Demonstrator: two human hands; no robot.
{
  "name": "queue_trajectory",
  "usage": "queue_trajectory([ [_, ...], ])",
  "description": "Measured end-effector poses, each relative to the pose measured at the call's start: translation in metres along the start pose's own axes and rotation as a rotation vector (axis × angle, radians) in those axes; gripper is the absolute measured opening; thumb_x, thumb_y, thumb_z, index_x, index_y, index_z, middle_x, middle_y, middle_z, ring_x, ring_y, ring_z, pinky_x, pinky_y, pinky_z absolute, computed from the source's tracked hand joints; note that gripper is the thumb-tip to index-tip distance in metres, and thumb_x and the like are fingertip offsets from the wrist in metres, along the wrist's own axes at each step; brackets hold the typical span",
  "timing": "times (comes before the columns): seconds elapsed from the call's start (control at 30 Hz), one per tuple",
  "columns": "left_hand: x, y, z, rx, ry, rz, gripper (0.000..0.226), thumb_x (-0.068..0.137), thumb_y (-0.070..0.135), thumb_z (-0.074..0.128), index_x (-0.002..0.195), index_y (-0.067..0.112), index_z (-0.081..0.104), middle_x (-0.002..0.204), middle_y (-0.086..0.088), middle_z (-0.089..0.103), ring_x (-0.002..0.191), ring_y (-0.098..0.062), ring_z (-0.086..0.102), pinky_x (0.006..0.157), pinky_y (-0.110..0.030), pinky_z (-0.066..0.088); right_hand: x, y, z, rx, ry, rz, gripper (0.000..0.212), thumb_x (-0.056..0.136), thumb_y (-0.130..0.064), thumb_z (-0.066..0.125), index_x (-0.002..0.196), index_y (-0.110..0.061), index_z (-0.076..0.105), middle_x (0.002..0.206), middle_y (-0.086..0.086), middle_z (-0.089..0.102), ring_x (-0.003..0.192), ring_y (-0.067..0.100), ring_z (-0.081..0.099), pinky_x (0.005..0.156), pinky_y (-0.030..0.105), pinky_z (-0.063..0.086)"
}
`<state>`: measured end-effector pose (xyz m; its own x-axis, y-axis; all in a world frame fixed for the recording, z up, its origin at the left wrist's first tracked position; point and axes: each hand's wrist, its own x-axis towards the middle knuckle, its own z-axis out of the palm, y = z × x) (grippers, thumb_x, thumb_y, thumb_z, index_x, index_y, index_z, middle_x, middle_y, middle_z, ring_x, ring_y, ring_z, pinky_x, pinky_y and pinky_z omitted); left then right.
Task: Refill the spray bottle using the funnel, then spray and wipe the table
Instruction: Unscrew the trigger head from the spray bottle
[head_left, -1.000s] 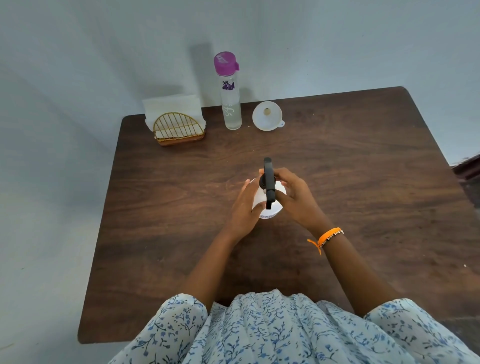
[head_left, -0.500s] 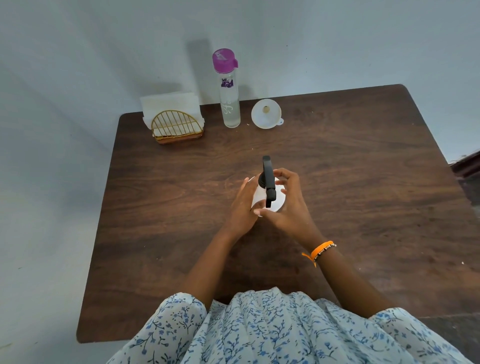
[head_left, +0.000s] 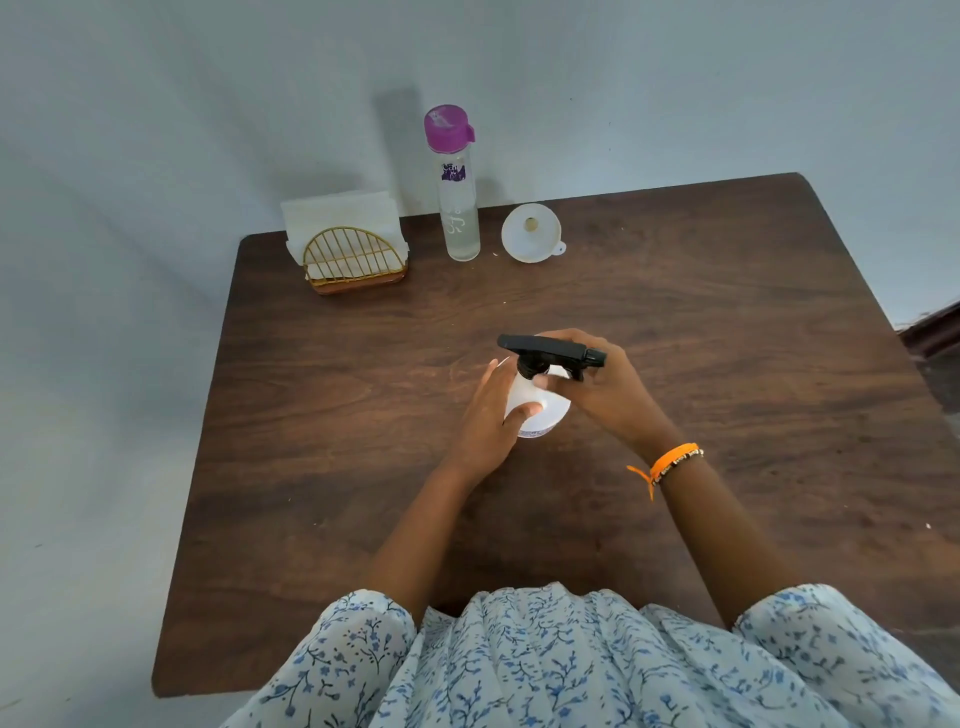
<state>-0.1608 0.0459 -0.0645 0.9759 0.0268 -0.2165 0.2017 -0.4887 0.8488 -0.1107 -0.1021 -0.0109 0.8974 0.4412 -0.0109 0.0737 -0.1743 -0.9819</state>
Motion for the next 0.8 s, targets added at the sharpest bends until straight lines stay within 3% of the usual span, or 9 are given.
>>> queue_trajectory([
  [0.1, -0.002, 0.001, 0.001, 0.011, 0.003, 0.04, 0.054, 0.094, 0.022, 0.05, 0.142, 0.02, 0.028, 0.151, 0.002, 0.03, 0.145, -0.02, 0.009, 0.112, -0.033, 0.012, -0.002, 0.004, 0.017, 0.022, 0.135, 0.047, 0.046, 0.062, -0.015, 0.083, 0.102, -0.015, 0.061, 0.1, 0.004, 0.067, 0.097, 0.02, 0.063, 0.086, 0.037, 0.052],
  [0.23, 0.001, -0.001, -0.004, 0.016, 0.015, 0.032, 0.062, 0.087, 0.036, 0.051, 0.142, 0.02, 0.029, 0.15, 0.003, 0.031, 0.145, -0.016, 0.007, 0.111, -0.033, 0.014, -0.003, 0.002, 0.037, 0.096, 0.295, 0.106, 0.035, 0.066, -0.012, 0.081, 0.095, -0.016, 0.063, 0.094, 0.003, 0.069, 0.094, 0.021, 0.065, 0.085, 0.036, 0.053],
  [0.4, -0.001, 0.006, -0.006, 0.027, -0.022, 0.016, 0.059, 0.092, 0.025, 0.053, 0.143, 0.021, 0.025, 0.154, 0.001, 0.024, 0.145, -0.015, 0.0, 0.111, -0.032, 0.015, -0.004, -0.007, 0.018, 0.062, 0.148, 0.11, 0.026, 0.074, -0.005, 0.074, 0.088, -0.025, 0.065, 0.092, -0.007, 0.068, 0.09, 0.003, 0.064, 0.082, 0.018, 0.048],
  [0.53, 0.0, 0.009, -0.008, 0.02, 0.0, 0.075, 0.058, 0.088, 0.026, 0.055, 0.139, 0.03, 0.027, 0.15, 0.001, 0.03, 0.144, -0.026, 0.014, 0.114, -0.049, 0.022, 0.0, -0.01, 0.01, 0.012, 0.073, 0.087, 0.028, 0.074, 0.002, 0.073, 0.087, -0.02, 0.063, 0.087, -0.008, 0.065, 0.083, -0.007, 0.061, 0.075, 0.01, 0.046],
  [0.6, 0.0, 0.015, -0.006, 0.015, 0.025, 0.093, 0.059, 0.087, 0.013, 0.057, 0.138, 0.026, 0.03, 0.145, 0.001, 0.036, 0.141, -0.024, 0.023, 0.113, -0.043, 0.024, 0.001, -0.008, 0.013, 0.001, 0.117, 0.055, 0.031, 0.069, 0.001, 0.077, 0.094, -0.01, 0.062, 0.091, 0.001, 0.067, 0.089, 0.007, 0.064, 0.077, 0.02, 0.05],
  [0.67, -0.004, 0.024, -0.004, -0.047, 0.041, 0.06, 0.06, 0.087, 0.004, 0.054, 0.139, 0.018, 0.029, 0.14, -0.001, 0.04, 0.134, -0.019, 0.031, 0.106, -0.029, 0.027, 0.001, -0.004, 0.019, -0.004, 0.188, 0.037, 0.039, 0.063, -0.004, 0.081, 0.096, -0.008, 0.061, 0.094, 0.007, 0.067, 0.088, 0.019, 0.065, 0.076, 0.027, 0.052],
  [0.73, -0.007, 0.026, -0.001, -0.096, 0.041, 0.05, 0.061, 0.088, 0.001, 0.051, 0.141, 0.016, 0.025, 0.138, -0.002, 0.04, 0.131, -0.019, 0.034, 0.1, -0.024, 0.027, 0.0, -0.004, 0.023, -0.045, 0.263, 0.056, 0.038, 0.061, -0.011, 0.084, 0.093, -0.009, 0.061, 0.089, 0.002, 0.067, 0.081, 0.012, 0.063, 0.072, 0.023, 0.05],
  [0.8, -0.006, 0.025, -0.001, -0.082, 0.03, 0.047, 0.06, 0.088, 0.001, 0.051, 0.141, 0.014, 0.024, 0.139, -0.005, 0.04, 0.129, -0.019, 0.036, 0.097, -0.021, 0.026, 0.001, -0.004, 0.022, -0.051, 0.26, 0.101, 0.038, 0.065, -0.013, 0.082, 0.098, -0.008, 0.063, 0.095, 0.001, 0.069, 0.09, 0.01, 0.064, 0.082, 0.025, 0.053],
])
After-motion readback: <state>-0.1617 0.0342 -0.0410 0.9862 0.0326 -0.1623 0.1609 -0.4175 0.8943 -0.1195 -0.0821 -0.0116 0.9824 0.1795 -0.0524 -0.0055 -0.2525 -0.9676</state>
